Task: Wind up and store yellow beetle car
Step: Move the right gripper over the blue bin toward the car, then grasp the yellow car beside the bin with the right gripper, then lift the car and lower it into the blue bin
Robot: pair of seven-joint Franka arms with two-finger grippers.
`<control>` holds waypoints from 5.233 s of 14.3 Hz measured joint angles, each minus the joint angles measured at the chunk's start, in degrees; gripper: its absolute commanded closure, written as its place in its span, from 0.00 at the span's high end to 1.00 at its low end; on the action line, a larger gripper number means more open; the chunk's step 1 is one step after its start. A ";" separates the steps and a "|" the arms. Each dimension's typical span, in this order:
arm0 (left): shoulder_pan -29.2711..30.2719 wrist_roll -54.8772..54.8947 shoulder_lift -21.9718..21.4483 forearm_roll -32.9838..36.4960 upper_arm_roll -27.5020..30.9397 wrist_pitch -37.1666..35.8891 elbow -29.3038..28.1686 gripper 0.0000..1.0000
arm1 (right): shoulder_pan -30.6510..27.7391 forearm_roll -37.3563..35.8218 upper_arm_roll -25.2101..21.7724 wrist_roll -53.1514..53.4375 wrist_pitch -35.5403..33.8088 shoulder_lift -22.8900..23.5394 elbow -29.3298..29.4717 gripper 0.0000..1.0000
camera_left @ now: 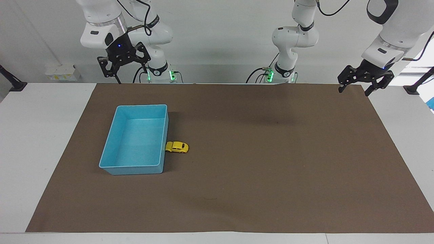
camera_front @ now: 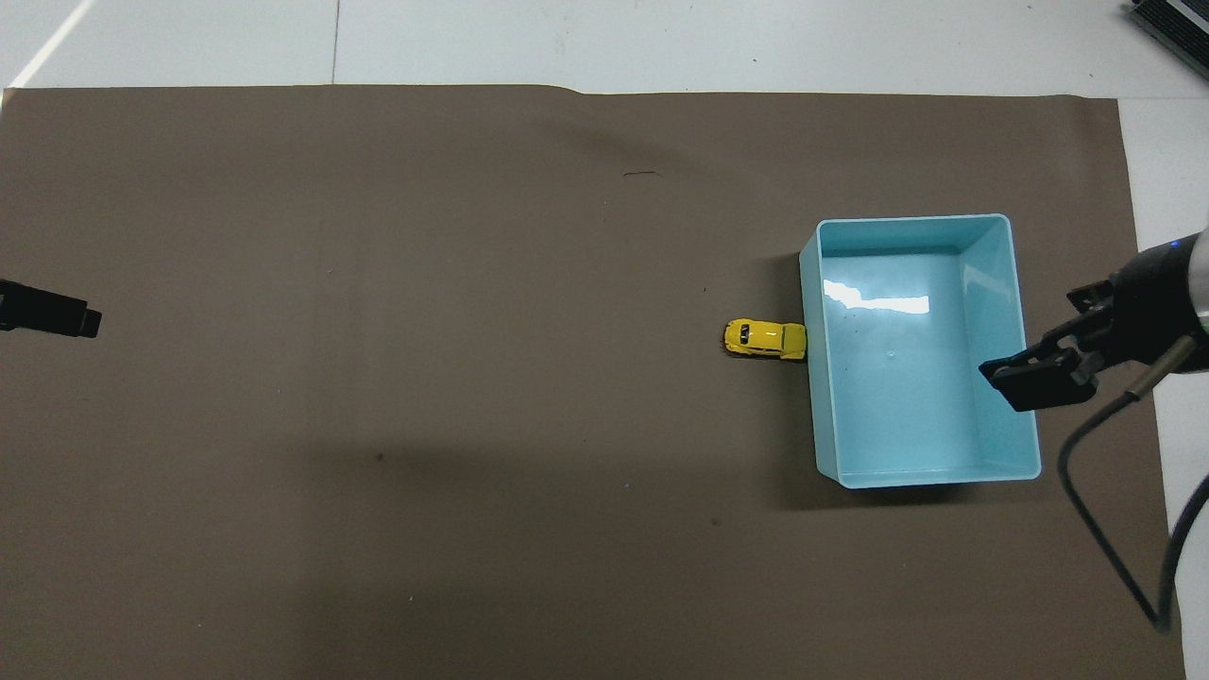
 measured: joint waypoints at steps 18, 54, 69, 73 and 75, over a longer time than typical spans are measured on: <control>0.00 -0.01 0.00 0.00 0.00 -0.01 0.00 1.00 | 7.83 -0.14 1.24 -30.99 27.81 4.72 -22.89 1.00; 0.00 -0.01 0.00 0.00 0.00 -0.01 0.00 1.00 | 10.19 -3.39 1.03 -29.81 48.04 20.99 -22.31 0.10; 0.00 -0.01 0.00 0.00 0.00 -0.01 0.00 1.00 | 10.19 -3.35 0.57 -26.02 32.56 18.90 -10.45 0.10; 0.00 -0.01 0.00 0.00 0.00 -0.01 0.00 1.00 | 9.35 -3.35 0.56 -28.21 27.36 18.46 -7.52 0.10; 0.00 -0.01 0.00 0.00 0.00 -0.01 0.00 1.00 | 8.40 -3.35 0.55 -30.86 24.89 18.24 -6.76 0.10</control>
